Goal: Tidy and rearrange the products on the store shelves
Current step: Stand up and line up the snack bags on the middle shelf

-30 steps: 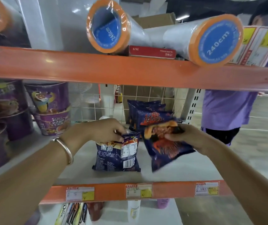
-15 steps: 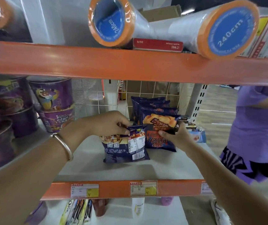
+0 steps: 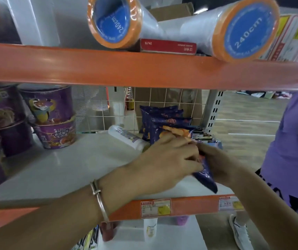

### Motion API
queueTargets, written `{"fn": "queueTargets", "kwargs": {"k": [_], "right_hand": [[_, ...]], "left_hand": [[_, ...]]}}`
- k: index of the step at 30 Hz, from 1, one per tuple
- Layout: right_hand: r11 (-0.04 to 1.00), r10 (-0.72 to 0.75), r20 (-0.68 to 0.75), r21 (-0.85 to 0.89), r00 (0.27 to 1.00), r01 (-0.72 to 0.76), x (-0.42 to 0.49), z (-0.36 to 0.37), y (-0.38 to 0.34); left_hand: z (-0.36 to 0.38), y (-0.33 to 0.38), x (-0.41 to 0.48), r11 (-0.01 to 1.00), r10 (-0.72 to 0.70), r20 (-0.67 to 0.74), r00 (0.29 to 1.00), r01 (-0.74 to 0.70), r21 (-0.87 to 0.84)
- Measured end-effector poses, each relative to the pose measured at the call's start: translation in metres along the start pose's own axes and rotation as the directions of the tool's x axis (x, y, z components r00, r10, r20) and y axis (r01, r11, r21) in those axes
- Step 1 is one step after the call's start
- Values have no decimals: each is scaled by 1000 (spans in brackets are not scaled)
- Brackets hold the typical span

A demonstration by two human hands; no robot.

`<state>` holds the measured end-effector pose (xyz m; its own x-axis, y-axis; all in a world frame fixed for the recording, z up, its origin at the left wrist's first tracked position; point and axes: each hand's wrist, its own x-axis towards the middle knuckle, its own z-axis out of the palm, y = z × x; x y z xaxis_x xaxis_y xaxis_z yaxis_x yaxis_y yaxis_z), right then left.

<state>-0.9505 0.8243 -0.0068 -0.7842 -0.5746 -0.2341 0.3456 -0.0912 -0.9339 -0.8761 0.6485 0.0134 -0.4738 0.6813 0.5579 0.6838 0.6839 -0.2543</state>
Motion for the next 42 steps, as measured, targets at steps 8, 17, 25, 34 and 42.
{"fn": "queueTargets", "kwargs": {"k": [8,17,25,34,42], "right_hand": [[886,-377,-97,-326,921,328,25,-18,6],[816,-454,-229,-494,861,299,41,-10,21],[865,-436,-292,-396,851,307,40,-4,31],[892,-451,-478,-217,754,397,40,3,40],[853,-521,-639,-393,566,343,17,32,71]], "left_hand": [[27,-36,-31,484,-771,154,618,726,-489],[64,-40,-39,127,-813,377,443,768,-628],[68,-37,-44,206,-791,390,471,806,-555],[39,-39,-82,179,-780,436,449,827,-532],[-16,-27,-129,239,-692,477,542,795,-558]]}}
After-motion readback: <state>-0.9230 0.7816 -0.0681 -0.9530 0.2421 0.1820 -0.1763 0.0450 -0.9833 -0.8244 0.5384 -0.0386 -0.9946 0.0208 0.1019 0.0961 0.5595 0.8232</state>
